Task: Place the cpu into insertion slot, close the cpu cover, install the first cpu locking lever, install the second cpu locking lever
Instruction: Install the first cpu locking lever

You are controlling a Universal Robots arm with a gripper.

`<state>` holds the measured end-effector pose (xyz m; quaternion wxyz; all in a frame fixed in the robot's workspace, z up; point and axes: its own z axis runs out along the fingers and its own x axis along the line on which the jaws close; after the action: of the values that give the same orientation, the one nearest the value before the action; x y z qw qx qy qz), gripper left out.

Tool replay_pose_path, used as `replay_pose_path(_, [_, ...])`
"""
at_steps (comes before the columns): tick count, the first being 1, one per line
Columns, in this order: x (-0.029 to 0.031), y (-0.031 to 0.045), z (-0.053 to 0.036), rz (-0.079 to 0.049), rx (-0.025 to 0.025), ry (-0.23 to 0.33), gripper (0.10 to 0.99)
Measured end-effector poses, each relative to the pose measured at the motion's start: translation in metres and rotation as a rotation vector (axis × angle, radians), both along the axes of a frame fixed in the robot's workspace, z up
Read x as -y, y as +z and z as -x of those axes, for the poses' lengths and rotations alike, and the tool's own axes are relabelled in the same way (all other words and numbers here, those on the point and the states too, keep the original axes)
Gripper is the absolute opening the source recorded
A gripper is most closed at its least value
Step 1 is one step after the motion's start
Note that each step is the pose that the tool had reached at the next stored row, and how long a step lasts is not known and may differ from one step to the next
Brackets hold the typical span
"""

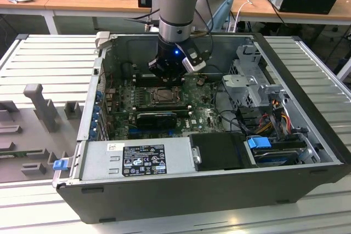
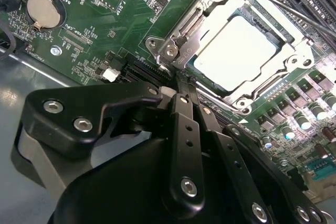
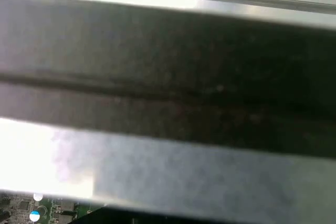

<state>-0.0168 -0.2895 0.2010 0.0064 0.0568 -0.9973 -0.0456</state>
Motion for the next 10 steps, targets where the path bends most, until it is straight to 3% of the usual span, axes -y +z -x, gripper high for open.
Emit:
replay_pose_path(4, [-0.0001, 0.0026, -0.0001, -0.001, 0.0003, 0.0, 0.106])
replay_pose_path(8, [0.0, 0.0149, 0.0, -0.001, 0.0001, 0.0, 0.106])
replay_pose_path(10, [0.0003, 0.0149, -0.0001, -0.001, 0.0002, 0.0, 0.106])
